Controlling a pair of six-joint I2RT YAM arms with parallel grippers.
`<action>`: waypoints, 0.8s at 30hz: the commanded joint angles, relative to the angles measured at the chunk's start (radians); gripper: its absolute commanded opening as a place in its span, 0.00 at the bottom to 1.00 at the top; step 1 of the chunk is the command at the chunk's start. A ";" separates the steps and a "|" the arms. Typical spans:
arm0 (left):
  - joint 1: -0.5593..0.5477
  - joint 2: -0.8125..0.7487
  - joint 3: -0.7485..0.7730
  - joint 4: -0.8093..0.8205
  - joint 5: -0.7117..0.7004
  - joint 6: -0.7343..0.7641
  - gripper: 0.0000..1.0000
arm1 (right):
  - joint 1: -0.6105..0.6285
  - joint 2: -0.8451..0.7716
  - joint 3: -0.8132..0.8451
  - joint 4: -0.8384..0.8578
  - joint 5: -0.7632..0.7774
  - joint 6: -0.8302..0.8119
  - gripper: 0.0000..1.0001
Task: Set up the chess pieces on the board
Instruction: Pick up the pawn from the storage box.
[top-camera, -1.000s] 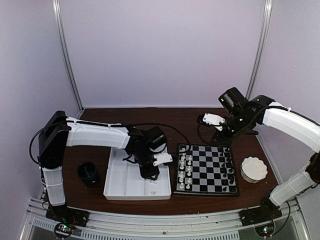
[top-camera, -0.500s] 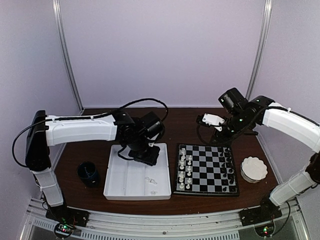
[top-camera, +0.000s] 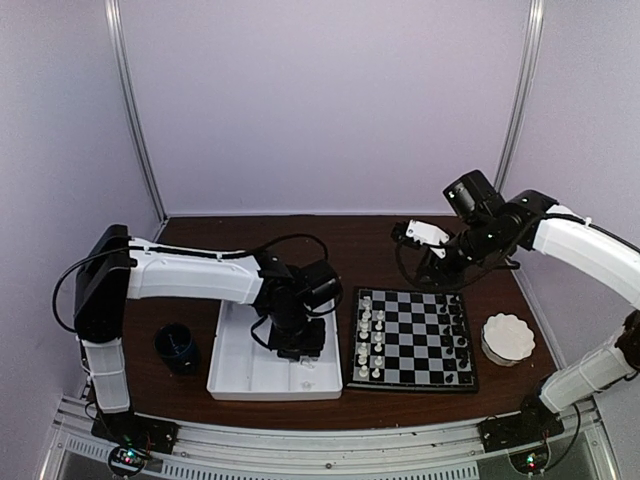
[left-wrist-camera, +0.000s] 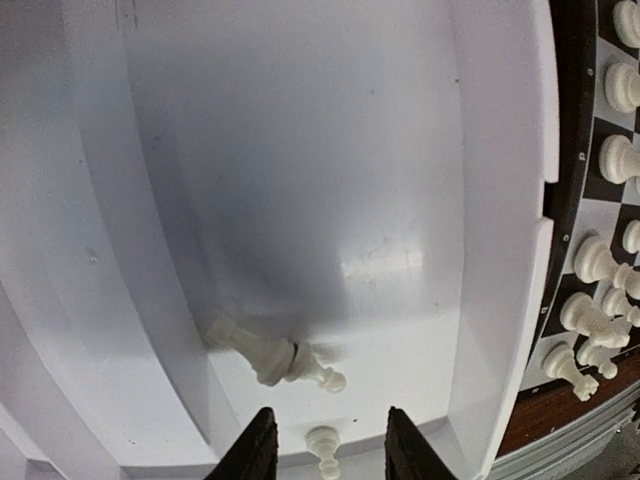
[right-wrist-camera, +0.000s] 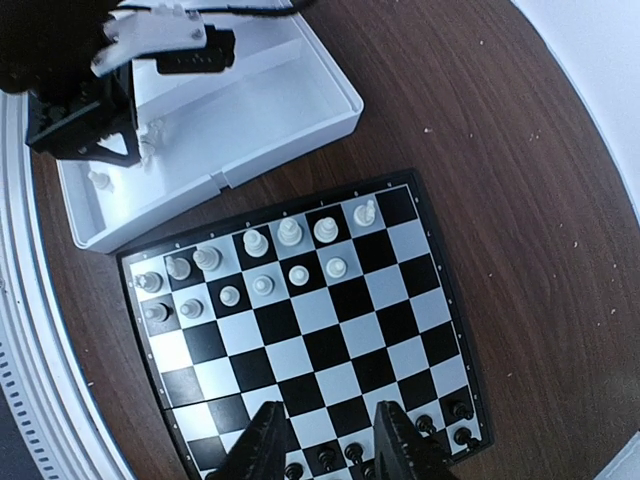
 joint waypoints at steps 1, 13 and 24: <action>-0.011 0.043 0.022 0.022 -0.016 -0.114 0.38 | -0.007 -0.084 -0.021 0.042 -0.072 0.006 0.32; -0.004 0.178 0.149 -0.061 -0.036 -0.177 0.40 | 0.010 -0.184 -0.074 0.061 -0.099 -0.001 0.33; 0.033 0.224 0.161 -0.085 -0.179 -0.106 0.38 | 0.041 -0.209 -0.102 0.075 -0.067 -0.005 0.33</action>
